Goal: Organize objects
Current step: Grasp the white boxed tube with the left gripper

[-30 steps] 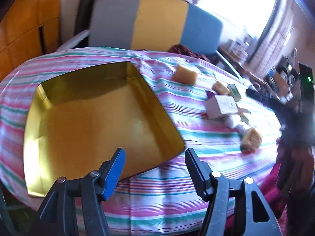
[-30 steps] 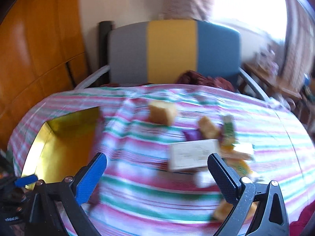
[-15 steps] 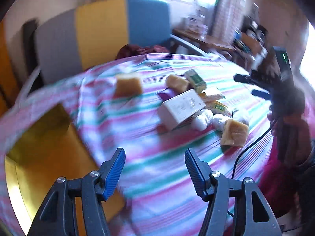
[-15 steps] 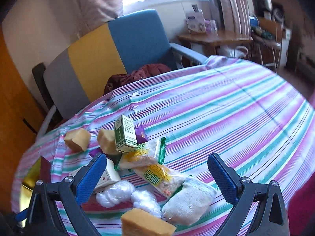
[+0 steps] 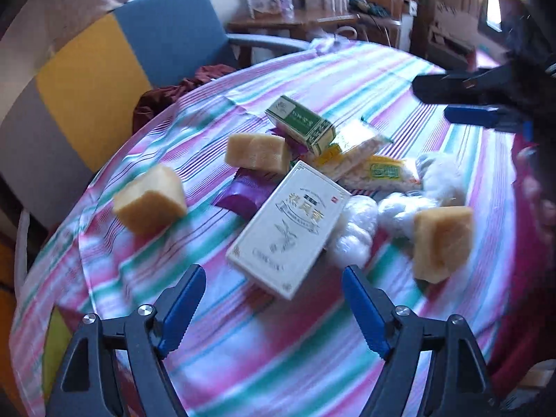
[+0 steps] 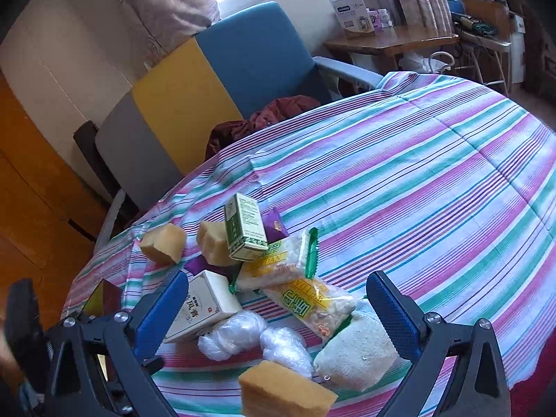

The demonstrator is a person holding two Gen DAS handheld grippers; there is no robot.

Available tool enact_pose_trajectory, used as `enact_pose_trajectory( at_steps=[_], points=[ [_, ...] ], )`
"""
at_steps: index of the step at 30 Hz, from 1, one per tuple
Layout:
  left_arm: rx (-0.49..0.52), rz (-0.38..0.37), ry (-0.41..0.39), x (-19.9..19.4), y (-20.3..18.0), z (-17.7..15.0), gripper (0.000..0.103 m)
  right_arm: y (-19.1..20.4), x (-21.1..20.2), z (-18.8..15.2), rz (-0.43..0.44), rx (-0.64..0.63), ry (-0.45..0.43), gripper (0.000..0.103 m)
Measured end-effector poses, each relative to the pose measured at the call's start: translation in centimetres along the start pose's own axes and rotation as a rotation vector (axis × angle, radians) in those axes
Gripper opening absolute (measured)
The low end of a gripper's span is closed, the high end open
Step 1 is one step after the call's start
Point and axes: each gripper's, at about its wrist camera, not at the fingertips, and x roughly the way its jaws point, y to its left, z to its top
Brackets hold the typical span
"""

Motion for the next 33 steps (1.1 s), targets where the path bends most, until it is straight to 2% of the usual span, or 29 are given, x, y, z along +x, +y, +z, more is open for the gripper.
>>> enact_pose_trajectory(
  at_steps=[7, 9, 12, 14, 17, 19, 24, 29, 33],
  points=[
    [0.073, -0.008, 0.032, 2.9, -0.1, 1.5, 0.081, 0.5, 0.3, -0.1, 0.046, -0.019, 0.009, 0.103],
    [0.065, -0.03, 0.032, 3.5, 0.0, 1.6, 0.062, 0.7, 0.2, -0.1, 0.048, -0.027, -0.001, 0.103],
    [0.005, -0.101, 0.018, 3.5, 0.2, 1.0, 0.054, 0.9, 0.3, -0.1, 0.052, -0.038, 0.002, 0.103],
    [-0.045, -0.108, -0.008, 2.7, 0.3, 0.1, 0.053, 0.9, 0.6, -0.2, 0.05, -0.043, 0.016, 0.103],
    [-0.187, -0.143, -0.048, 1.0, 1.3, -1.6, 0.052, 0.9, 0.8, -0.2, 0.036, -0.05, 0.026, 0.103],
    [-0.256, -0.137, -0.069, -0.5, 1.7, -3.2, 0.052, 0.9, 0.9, -0.3, 0.027, -0.051, 0.031, 0.103],
    [-0.305, -0.085, -0.095, -3.6, 1.0, -6.8, 0.052, 0.0, 1.4, -0.2, -0.002, -0.024, 0.049, 0.103],
    [-0.341, -0.103, -0.079, -5.1, -0.7, -10.0, 0.052, -1.0, 1.5, -0.1, -0.007, 0.027, 0.064, 0.1],
    [-0.342, -0.112, -0.049, -4.4, -2.4, -11.6, 0.052, -0.8, 1.9, -0.5, -0.008, 0.02, 0.096, 0.098]
  ],
)
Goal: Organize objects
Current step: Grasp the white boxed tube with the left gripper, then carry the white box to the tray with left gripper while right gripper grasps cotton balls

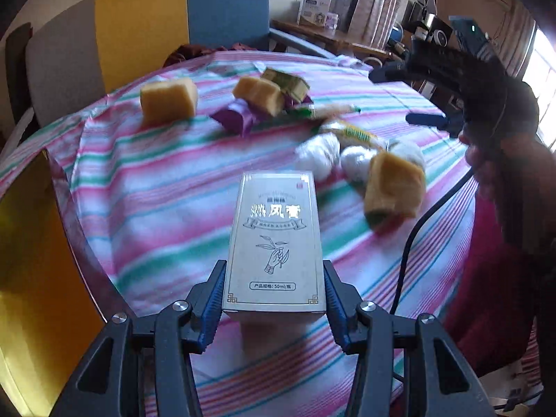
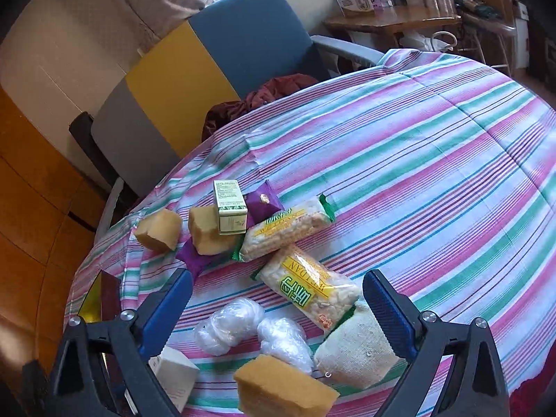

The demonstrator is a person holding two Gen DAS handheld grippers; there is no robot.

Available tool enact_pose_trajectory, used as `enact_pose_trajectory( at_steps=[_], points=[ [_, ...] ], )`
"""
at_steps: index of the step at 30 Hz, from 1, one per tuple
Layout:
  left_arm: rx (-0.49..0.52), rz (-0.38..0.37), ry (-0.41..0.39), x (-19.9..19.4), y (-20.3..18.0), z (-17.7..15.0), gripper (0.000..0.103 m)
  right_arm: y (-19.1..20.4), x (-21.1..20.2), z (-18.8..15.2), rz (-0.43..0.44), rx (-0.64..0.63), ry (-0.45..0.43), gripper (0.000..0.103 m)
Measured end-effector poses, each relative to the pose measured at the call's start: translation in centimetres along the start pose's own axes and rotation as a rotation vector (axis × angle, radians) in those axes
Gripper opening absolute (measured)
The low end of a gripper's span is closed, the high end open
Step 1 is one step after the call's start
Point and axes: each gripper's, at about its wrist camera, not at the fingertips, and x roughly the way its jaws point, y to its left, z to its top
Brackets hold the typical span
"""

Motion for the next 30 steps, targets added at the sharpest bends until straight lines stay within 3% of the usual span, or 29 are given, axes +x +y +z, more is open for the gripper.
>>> enact_pose_trajectory(
  at_steps=[5, 11, 13, 15, 19, 26, 28, 29, 30],
  points=[
    [0.026, -0.011, -0.011, 0.2, -0.7, 0.2, 0.053, 1.9, -0.4, -1.0, 0.041, -0.086, 0.078, 0.095],
    [0.019, -0.017, -0.005, 0.9, -0.6, 0.5, 0.053, 4.0, -2.3, -3.3, -0.024, -0.326, 0.159, 0.093],
    [0.01, -0.019, -0.006, 0.9, -0.5, 0.5, 0.053, 4.2, -2.3, -3.6, -0.034, -0.351, 0.183, 0.09],
    [0.007, -0.02, -0.008, 0.9, -0.5, 0.5, 0.053, 4.6, -2.0, -3.6, -0.036, -0.36, 0.184, 0.076],
    [0.024, -0.033, -0.021, 0.8, -0.5, 0.1, 0.053, 6.8, 0.7, -3.7, -0.009, -0.403, 0.226, 0.072],
    [-0.012, -0.028, -0.052, -0.3, 0.4, -1.1, 0.053, 8.5, 6.6, -4.6, -0.069, -0.422, 0.307, 0.073],
    [-0.015, -0.03, -0.057, -0.8, 0.4, -1.6, 0.053, 8.4, 8.0, -4.9, -0.074, -0.425, 0.318, 0.065],
    [-0.018, -0.027, -0.06, -1.0, 0.4, -1.9, 0.053, 8.2, 8.6, -5.3, -0.086, -0.432, 0.313, 0.044],
    [-0.022, -0.028, -0.062, -1.3, 0.5, -2.2, 0.053, 8.0, 9.0, -5.5, -0.103, -0.433, 0.313, 0.038]
  ],
)
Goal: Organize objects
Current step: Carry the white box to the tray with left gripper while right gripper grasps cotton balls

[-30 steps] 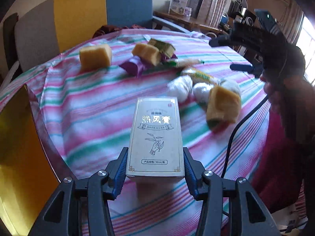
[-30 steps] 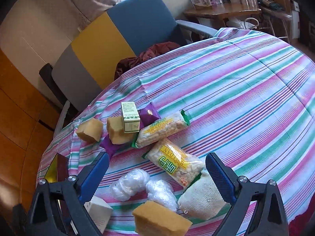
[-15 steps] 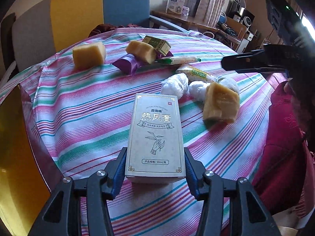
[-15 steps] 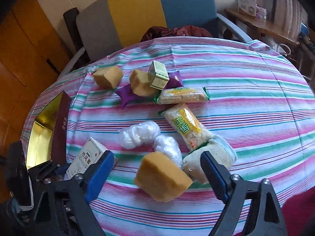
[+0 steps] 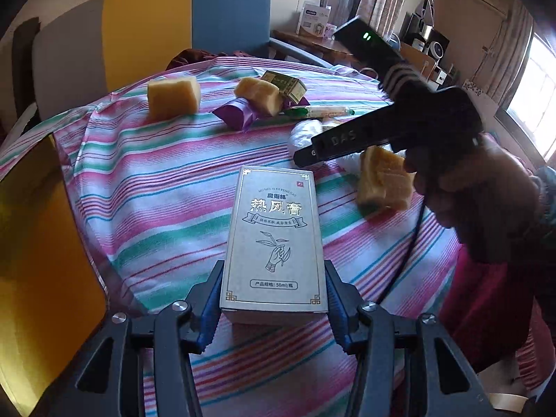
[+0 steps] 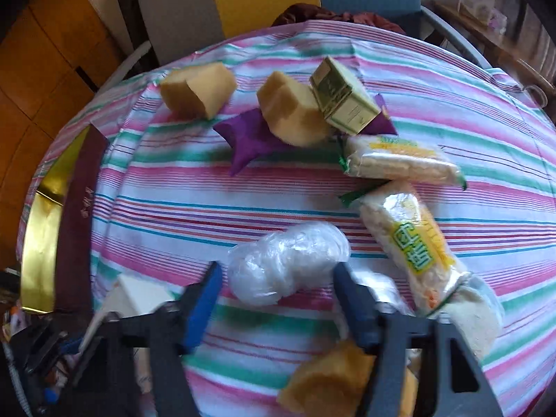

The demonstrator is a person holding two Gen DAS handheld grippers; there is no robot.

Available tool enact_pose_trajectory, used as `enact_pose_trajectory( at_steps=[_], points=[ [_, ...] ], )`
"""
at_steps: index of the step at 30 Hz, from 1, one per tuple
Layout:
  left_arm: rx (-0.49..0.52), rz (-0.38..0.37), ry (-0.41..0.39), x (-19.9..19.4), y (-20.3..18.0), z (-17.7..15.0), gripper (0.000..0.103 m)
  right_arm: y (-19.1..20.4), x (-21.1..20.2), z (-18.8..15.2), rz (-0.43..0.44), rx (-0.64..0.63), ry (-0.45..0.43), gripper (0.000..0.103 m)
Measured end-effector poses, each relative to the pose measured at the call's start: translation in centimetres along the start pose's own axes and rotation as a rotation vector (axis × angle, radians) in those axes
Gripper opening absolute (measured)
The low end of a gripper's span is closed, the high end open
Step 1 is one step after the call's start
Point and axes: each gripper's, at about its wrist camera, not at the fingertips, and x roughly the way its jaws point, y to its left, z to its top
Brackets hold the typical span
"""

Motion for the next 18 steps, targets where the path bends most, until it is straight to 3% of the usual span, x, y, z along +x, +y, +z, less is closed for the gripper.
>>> enact_pose_trajectory(
  at_steps=[7, 8, 10, 11, 12, 18],
  points=[
    [-0.032, -0.01, -0.011, -1.2, 0.4, -0.8, 0.053, 0.4, 0.1, 0.3, 0.002, -0.033, -0.017, 0.039],
    [-0.032, -0.011, -0.01, -1.2, 0.4, -0.9, 0.053, 0.1, 0.2, 0.3, 0.028, -0.013, -0.012, 0.042],
    [-0.033, -0.01, -0.01, -1.4, 0.3, -1.0, 0.053, -0.4, 0.4, 0.4, 0.066, 0.034, 0.009, 0.063],
    [-0.033, -0.011, -0.011, -1.4, 0.3, -1.0, 0.053, -0.5, 0.3, 0.5, 0.084, 0.051, 0.002, 0.082],
    [-0.032, -0.01, -0.015, -1.6, 0.3, -1.0, 0.053, -0.5, 0.1, 0.5, 0.096, 0.059, -0.008, 0.088],
    [-0.032, -0.011, -0.033, -2.3, 0.2, -1.1, 0.052, -1.7, -0.3, 0.7, 0.169, 0.162, -0.039, 0.092]
  ],
)
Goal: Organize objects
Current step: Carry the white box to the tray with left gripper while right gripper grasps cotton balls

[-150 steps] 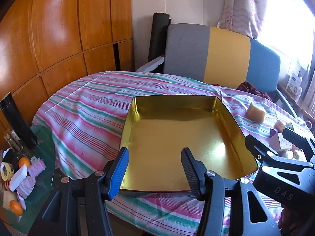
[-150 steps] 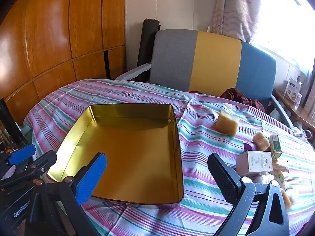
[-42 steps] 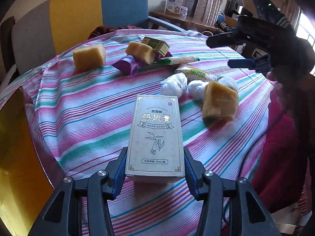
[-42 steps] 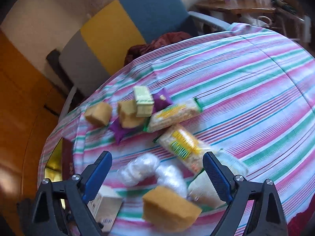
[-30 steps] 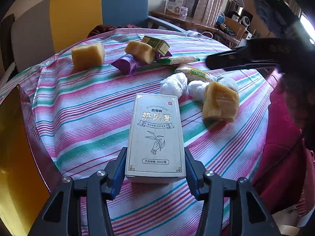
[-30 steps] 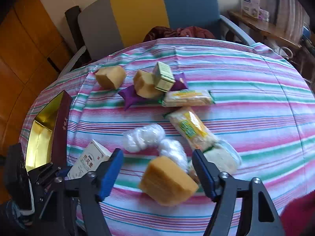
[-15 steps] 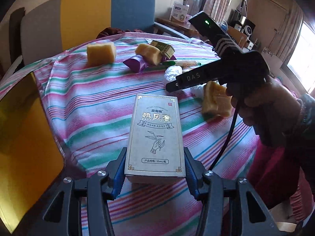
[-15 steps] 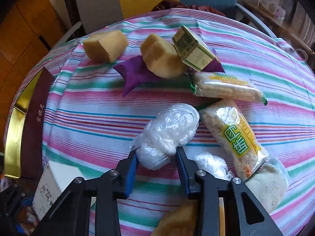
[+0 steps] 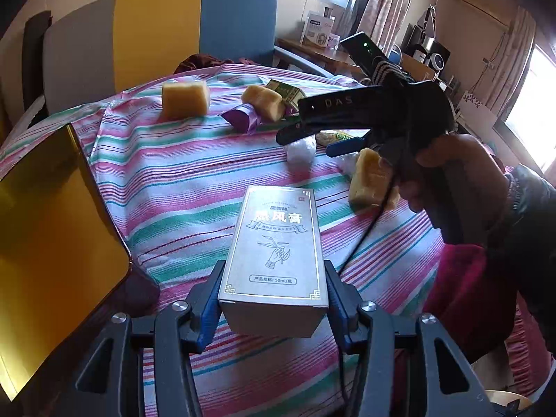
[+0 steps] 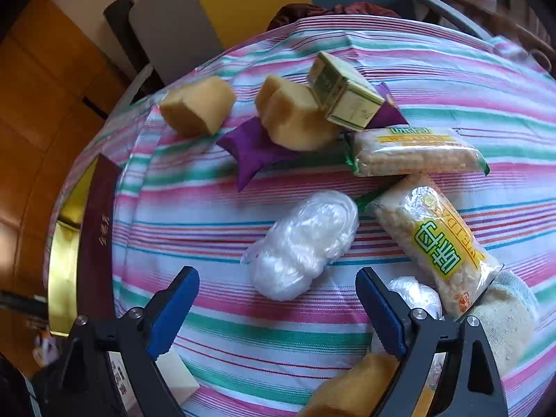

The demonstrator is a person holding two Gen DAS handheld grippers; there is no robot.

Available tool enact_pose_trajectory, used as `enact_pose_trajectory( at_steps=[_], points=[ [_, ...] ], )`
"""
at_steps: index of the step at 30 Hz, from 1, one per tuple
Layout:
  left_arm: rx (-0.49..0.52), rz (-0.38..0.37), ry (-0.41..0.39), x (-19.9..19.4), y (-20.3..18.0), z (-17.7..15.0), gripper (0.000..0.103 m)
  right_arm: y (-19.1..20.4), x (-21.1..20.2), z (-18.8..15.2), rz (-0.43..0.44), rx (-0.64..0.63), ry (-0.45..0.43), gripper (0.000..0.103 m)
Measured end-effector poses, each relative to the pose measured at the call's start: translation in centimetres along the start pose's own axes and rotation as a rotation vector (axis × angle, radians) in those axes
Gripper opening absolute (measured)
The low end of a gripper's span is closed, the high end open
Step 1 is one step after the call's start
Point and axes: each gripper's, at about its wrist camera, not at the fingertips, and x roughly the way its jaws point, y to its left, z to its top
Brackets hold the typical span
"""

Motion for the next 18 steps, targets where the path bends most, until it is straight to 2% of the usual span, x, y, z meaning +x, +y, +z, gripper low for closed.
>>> enact_pose_trajectory(
  at_steps=[2, 4, 6, 9, 13, 16, 18],
  points=[
    [0.0, 0.001, -0.01, -0.2, 0.1, 0.0, 0.052, -0.4, 0.1, 0.2, 0.008, 0.038, -0.016, 0.089],
    [0.002, 0.007, -0.018, -0.3, 0.1, -0.1, 0.052, -0.4, 0.3, 0.3, -0.005, 0.042, -0.023, 0.072],
    [0.004, 0.008, -0.024, -0.4, 0.2, -0.2, 0.052, -0.4, 0.8, 0.5, -0.061, 0.011, -0.015, 0.036],
    [0.014, 0.009, -0.076, -1.7, 0.0, 0.2, 0.052, 0.4, 1.0, 0.4, -0.092, -0.047, -0.016, 0.035],
    [-0.033, 0.014, -0.147, -4.4, 1.0, 0.8, 0.052, 1.5, 1.0, 0.1, -0.111, -0.108, -0.019, 0.034],
    [-0.107, 0.07, -0.19, -6.7, 3.3, 1.3, 0.052, 2.2, 0.6, -0.1, -0.09, -0.141, -0.028, 0.034],
    [-0.192, 0.13, -0.193, -7.9, 6.2, 1.5, 0.052, 2.6, 0.3, -0.2, -0.079, -0.169, -0.04, 0.035]
  ],
)
